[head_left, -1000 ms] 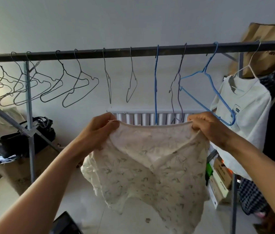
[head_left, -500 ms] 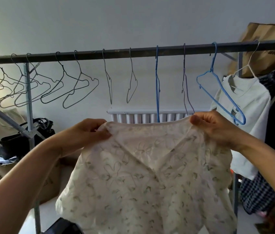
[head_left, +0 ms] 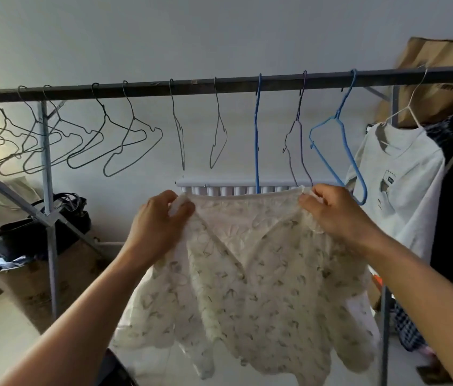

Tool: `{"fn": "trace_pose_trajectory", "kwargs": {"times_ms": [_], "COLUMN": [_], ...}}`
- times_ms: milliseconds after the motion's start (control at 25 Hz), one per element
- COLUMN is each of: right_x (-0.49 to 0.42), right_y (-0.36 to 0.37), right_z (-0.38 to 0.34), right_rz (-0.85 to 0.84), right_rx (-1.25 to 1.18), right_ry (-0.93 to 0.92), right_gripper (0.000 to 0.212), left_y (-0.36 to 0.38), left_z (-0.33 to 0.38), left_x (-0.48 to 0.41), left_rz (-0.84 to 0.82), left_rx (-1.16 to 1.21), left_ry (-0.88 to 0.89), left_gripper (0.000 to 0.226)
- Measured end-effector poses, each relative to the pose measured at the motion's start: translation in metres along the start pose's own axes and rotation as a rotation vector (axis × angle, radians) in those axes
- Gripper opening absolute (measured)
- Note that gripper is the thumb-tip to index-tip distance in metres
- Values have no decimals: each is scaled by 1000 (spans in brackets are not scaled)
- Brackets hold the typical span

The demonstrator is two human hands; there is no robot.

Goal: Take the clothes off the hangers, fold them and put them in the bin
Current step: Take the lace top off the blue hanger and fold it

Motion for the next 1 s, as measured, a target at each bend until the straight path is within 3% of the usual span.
{"fn": "trace_pose_trajectory", "kwargs": {"times_ms": [80,240,440,680,800,880,920,1000], "right_x": [5,16,14,18,13,9,7,6], "right_y": [14,50,75,78,67,59,58,57], "right_z": [-11,-29,-39,-41,-38,-40,-43,-52], "right_rz": [35,-25,-53,-203,-158,-132,-152,-218], "right_rx": [-34,-181,-168,-328,-392,-428,-423,-446], "right_ry": [8,6,-33,-36,-66,-81,-104,-165], "right_gripper": [36,29,22,39,17,11,10,8], "left_y": [12,42,66,54,43,26,17,18], "left_z": [5,21,40,59,60,63,68,77], "left_x": [5,27,40,49,46,34,30,20], "left_rz": [3,-148,-289,-493,-453,-192,-76,-101], "left_rx": [44,388,668,821,694,352,191,9], "left_ry": [-51,-135,-171,-153,-99,170,328,552], "left_gripper": [28,23,25,58,40,28,39,65]}}
Point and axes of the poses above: each hand's wrist, its own x-axis away from the middle knuckle, its own y-axis out of the palm, z = x × y, the point moved 5 cm from there along -x, towards the middle knuckle, and after that the axes turned 5 degrees about -y, right-handed, at the moved point
